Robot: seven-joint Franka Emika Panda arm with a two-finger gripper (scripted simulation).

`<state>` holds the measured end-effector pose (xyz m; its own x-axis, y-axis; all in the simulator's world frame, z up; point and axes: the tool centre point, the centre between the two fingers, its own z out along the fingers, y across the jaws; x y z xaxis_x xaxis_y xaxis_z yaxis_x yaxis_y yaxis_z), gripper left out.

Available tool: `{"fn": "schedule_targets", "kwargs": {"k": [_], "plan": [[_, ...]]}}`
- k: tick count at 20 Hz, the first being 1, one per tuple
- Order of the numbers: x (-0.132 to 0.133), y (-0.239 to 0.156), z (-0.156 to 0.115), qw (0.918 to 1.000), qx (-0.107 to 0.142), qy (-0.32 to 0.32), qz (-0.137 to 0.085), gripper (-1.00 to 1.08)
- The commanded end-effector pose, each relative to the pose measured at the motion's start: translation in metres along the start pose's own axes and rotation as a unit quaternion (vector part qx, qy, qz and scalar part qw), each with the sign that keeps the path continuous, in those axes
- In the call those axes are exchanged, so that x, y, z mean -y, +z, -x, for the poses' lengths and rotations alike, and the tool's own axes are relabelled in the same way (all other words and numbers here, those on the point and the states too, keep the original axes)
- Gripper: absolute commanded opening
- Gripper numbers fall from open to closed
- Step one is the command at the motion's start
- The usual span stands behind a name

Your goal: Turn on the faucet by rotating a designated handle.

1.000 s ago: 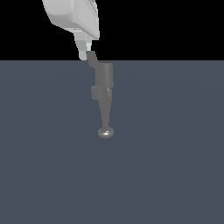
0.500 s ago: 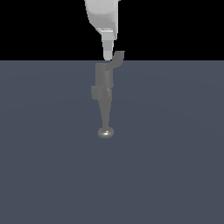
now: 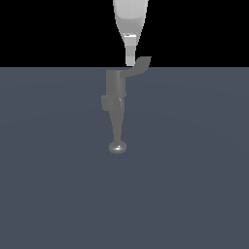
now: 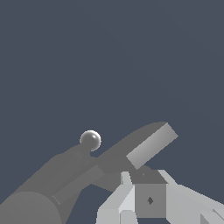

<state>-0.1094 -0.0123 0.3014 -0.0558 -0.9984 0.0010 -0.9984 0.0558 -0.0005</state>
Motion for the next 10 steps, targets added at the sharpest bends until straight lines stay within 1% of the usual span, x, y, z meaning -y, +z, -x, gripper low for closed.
{"fn": "schedule_targets", "kwargs": {"k": [1, 10], "plan": [[0.008, 0.001, -0.013, 1.0, 0.0, 0.007, -0.001, -1.0], [0.03, 0.001, -0.04, 0.9999, 0.0, 0.012, 0.0, -1.0]]}}
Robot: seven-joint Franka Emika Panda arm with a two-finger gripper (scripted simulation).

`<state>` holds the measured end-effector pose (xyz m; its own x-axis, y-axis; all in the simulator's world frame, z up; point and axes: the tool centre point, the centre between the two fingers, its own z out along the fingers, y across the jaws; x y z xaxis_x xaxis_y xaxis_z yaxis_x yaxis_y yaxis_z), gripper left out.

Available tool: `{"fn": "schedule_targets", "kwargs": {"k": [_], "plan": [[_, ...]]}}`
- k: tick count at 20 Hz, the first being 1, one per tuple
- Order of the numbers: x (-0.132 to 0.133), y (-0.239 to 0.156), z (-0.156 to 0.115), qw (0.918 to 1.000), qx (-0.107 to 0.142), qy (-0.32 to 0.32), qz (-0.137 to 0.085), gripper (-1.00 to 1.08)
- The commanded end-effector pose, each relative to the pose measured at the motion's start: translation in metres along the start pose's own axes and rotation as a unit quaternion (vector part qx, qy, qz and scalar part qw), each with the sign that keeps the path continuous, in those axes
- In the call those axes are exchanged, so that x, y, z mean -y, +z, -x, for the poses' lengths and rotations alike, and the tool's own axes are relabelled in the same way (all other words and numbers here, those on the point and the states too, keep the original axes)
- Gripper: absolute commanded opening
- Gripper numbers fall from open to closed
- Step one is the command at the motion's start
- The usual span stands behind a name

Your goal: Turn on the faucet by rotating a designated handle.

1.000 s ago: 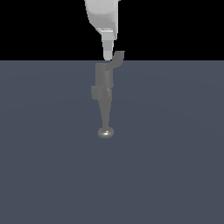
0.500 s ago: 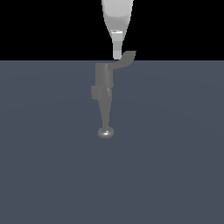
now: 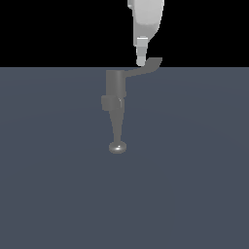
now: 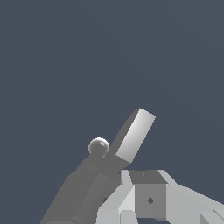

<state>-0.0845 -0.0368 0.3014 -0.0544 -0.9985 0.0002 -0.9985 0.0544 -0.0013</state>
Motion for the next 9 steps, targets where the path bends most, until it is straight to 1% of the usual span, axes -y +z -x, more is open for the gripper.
{"fn": "schedule_targets", "kwargs": {"k": [1, 9], "plan": [[0.006, 0.001, -0.02, 0.9999, 0.0, 0.013, 0.0, -1.0], [0.022, 0.001, -0.039, 0.9999, 0.0, 0.017, 0.001, -1.0]]}}
